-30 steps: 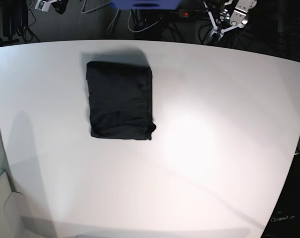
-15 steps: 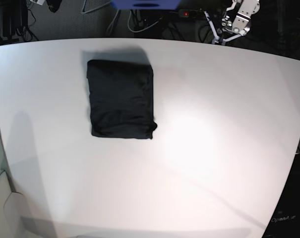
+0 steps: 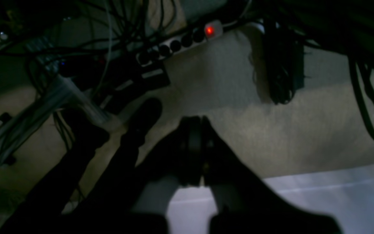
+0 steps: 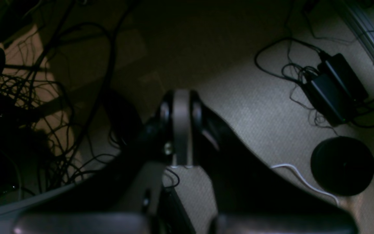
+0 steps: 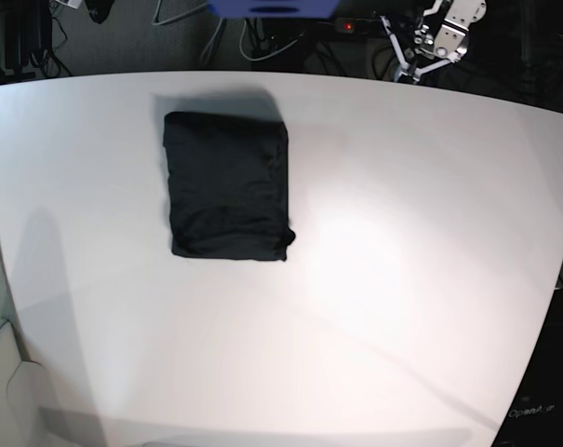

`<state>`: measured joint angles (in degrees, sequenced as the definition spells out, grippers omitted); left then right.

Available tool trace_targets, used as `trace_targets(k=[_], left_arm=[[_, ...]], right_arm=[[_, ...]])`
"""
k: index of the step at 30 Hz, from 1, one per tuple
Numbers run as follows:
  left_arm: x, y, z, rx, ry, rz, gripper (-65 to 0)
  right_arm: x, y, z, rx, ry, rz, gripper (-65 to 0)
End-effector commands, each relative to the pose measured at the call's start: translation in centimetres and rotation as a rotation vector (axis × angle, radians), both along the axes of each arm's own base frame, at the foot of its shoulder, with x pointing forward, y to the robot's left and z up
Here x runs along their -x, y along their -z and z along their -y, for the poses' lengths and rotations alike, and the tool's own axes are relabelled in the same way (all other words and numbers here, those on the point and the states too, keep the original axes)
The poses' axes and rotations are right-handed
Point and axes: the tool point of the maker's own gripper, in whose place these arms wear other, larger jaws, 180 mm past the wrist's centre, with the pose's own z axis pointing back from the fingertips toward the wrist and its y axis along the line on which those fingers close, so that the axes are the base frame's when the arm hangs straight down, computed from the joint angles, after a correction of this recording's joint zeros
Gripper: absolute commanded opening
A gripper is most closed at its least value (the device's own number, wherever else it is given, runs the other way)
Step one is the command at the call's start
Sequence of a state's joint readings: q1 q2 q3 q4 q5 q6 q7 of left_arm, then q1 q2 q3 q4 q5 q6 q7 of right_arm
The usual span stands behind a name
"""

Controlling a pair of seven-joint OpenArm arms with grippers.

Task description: Fold the T-shirt properly

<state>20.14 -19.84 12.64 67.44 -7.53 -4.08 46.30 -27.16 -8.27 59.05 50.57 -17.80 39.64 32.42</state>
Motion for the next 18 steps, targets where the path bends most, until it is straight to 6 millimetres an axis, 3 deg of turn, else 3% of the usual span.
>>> trace_targets(k=[1, 7, 11, 18], left_arm=[[-0.2, -0.2, -0.4, -0.010, 0.004, 0.008, -65.0], [0.0, 0.0, 0.5, 0.004, 0.002, 0.002, -65.0], [1.5, 0.9, 0.1, -0.008, 0.000, -0.041, -65.0], [2.9, 3.0, 0.2, -0.024, 0.073, -0.094, -65.0]], right_arm=[[-0.1, -0.7, 0.7, 0.021, 0.007, 0.029, -65.0], [0.6, 1.6, 0.7, -0.048, 0.035, -0.008, -65.0], [1.5, 3.3, 1.0, -0.103, 0.061, -0.043, -65.0], [1.3, 3.6, 1.1, -0.113, 0.058, -0.047, -65.0]])
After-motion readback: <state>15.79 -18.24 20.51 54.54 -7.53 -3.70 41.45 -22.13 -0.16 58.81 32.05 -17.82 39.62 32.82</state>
